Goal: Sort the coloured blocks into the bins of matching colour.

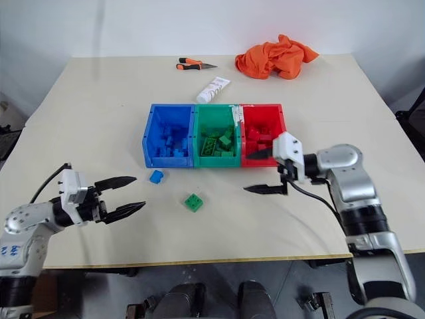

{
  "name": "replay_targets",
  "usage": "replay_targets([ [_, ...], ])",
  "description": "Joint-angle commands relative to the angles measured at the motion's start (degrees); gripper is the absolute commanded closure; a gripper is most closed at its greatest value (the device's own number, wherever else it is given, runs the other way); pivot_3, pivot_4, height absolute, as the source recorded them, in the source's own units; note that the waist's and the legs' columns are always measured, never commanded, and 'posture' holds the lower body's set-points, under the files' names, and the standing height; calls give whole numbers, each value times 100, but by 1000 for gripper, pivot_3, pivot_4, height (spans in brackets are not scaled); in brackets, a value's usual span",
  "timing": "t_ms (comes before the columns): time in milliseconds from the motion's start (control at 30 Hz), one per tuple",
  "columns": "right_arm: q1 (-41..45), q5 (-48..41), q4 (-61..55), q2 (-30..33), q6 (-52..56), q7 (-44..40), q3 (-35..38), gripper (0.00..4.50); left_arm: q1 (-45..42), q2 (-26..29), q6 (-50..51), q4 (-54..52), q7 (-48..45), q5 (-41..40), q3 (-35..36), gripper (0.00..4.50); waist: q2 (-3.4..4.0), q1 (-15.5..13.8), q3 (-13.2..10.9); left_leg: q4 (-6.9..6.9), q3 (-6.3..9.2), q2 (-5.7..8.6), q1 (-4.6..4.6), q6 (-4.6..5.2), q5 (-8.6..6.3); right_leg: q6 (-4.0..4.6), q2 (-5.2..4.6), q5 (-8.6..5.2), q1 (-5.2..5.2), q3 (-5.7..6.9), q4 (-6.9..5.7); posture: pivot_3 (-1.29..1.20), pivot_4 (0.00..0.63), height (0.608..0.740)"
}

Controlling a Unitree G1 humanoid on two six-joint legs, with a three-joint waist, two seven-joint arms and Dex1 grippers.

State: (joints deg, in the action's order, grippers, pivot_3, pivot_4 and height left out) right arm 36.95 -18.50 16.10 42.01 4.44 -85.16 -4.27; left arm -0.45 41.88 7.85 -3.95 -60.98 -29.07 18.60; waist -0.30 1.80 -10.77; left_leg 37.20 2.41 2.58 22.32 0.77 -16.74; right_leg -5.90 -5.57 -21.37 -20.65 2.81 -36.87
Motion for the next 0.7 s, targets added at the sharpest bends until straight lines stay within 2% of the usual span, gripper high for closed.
replay_targets([
  [33,-18,-62,176,254,-306,-314,216,25,711,135,179,-557,184,-97,599,546,1,-1,-1,0,0,-1,-4,0,0,0,0,0,2,0,2,0,150,740],
  [200,164,-9,490,337,-326,-184,239,25,1928,120,401,-1098,227,-204,1344,546,13,-34,-8,0,-2,-6,-5,-2,-2,8,0,-1,9,-3,22,0,150,740],
  [400,300,28,617,272,-384,-101,212,25,1944,60,528,-1445,411,-239,1290,546,22,-167,-13,5,-1,-5,-2,1,-4,15,-2,1,18,-2,42,0,150,740],
  [500,279,-22,496,236,-335,-25,249,25,1660,204,904,-1880,627,-74,748,546,23,-175,-13,2,0,-5,-1,2,-6,15,-2,1,18,0,43,0,150,740],
  [700,-82,-99,-62,231,-120,355,389,25,623,-191,1632,-2344,1384,89,-683,546,28,-180,-15,4,0,-2,0,1,-6,12,0,2,18,0,34,0,150,740],
])
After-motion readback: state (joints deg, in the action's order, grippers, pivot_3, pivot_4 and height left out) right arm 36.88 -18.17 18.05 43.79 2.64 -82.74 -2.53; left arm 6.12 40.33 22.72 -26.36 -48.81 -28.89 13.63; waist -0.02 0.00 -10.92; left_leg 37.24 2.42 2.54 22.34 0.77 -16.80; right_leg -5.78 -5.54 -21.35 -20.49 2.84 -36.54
